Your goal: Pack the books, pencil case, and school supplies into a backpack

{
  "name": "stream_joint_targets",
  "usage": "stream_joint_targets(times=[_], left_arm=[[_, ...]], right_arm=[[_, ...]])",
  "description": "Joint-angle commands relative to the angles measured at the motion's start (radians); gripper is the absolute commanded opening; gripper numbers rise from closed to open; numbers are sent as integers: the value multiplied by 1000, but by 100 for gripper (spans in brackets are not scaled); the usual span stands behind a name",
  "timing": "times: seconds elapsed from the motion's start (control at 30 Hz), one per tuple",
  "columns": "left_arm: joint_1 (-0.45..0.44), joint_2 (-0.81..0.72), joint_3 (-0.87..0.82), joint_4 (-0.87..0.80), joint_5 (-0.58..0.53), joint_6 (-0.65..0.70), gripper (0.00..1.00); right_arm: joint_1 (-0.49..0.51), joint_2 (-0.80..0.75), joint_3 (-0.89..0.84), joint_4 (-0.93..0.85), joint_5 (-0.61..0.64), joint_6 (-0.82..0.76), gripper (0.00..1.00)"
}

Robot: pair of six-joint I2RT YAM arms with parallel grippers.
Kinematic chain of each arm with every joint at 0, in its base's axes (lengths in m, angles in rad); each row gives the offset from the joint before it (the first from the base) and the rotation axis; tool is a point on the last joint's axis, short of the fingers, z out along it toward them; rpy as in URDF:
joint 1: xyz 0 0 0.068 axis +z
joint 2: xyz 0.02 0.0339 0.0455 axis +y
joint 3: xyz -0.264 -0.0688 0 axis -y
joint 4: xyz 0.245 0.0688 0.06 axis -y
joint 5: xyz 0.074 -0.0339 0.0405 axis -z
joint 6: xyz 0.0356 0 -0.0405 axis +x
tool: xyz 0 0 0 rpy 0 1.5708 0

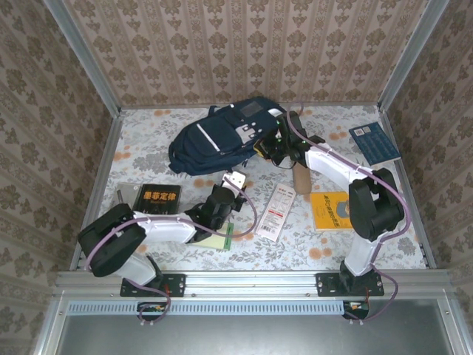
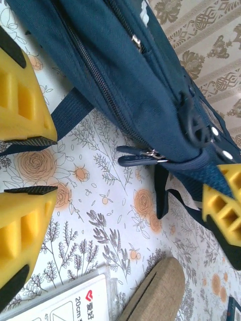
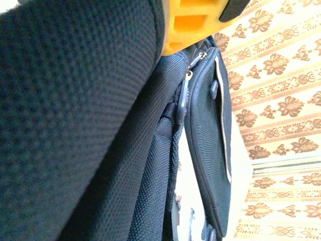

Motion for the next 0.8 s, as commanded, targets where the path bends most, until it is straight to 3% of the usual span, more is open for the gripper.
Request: stream_joint_targets(times=[0.0, 0.27, 0.77], left_arm=[[-8, 54, 4, 123, -32, 78, 30], [23, 169, -6, 362, -45, 121, 33], [142, 204, 33, 348, 114, 81, 34]], right_arm=[[8, -62, 59, -25, -59, -11, 0], [12, -83, 100, -71, -86, 10, 0], [30, -95, 105, -60, -94, 45, 0]])
